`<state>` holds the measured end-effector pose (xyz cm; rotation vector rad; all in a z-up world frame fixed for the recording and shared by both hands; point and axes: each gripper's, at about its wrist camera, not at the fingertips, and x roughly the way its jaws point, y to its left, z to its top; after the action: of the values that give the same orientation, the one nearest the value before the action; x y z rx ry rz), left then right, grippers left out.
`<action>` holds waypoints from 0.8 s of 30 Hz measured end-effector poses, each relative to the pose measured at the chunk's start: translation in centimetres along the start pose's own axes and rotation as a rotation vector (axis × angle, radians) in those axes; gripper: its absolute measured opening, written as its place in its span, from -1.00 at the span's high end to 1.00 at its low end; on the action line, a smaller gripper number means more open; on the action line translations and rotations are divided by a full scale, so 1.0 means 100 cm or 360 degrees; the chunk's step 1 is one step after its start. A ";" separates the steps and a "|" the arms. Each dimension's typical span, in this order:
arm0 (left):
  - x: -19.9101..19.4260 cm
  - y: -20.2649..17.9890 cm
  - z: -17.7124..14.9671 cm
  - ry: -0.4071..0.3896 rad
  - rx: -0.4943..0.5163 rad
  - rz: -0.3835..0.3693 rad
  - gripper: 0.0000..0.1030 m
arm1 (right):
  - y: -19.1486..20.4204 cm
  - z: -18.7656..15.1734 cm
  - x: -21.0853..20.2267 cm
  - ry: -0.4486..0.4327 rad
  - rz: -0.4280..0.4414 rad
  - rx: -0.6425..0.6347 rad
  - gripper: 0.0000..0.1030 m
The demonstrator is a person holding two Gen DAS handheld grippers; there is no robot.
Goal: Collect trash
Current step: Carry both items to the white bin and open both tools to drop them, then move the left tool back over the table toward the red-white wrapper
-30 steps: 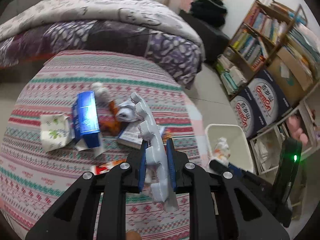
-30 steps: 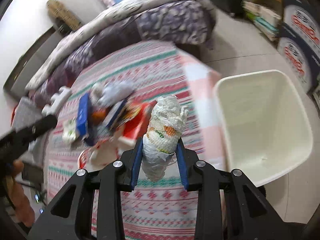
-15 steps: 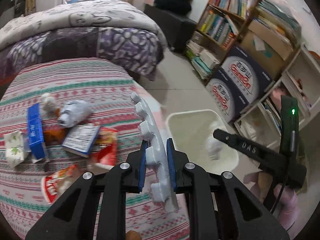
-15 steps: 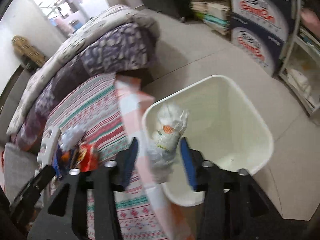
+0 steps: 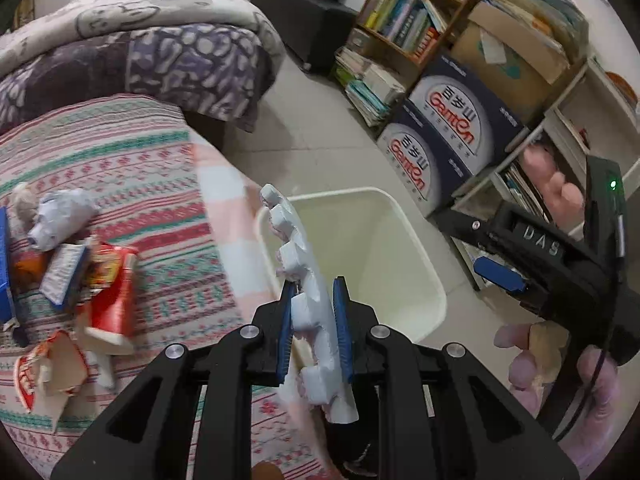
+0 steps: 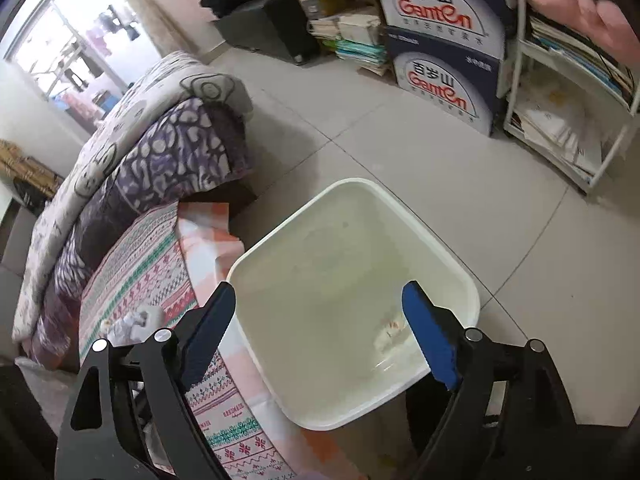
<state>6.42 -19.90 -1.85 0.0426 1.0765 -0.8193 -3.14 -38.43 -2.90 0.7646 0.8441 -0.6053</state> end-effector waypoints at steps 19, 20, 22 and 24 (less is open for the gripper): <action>0.001 0.011 -0.009 0.0075 0.0011 0.0084 -0.35 | 0.018 -0.008 0.002 0.0042 0.0055 -0.0054 -0.74; -0.004 0.016 -0.010 0.0082 0.0023 0.0111 -0.35 | 0.022 -0.012 0.003 0.0054 0.0058 -0.0074 -0.74; -0.011 0.025 -0.012 0.0108 0.0051 0.0177 -0.37 | 0.033 -0.019 0.007 0.0085 0.0063 -0.0121 -0.76; -0.019 0.038 -0.017 0.0171 0.0113 0.0272 -0.37 | 0.042 -0.026 0.012 0.0124 0.0069 -0.0161 -0.77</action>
<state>6.99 -15.44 -2.57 0.2380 1.1279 -0.7068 -0.56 -34.16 -3.59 0.7161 0.9206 -0.4929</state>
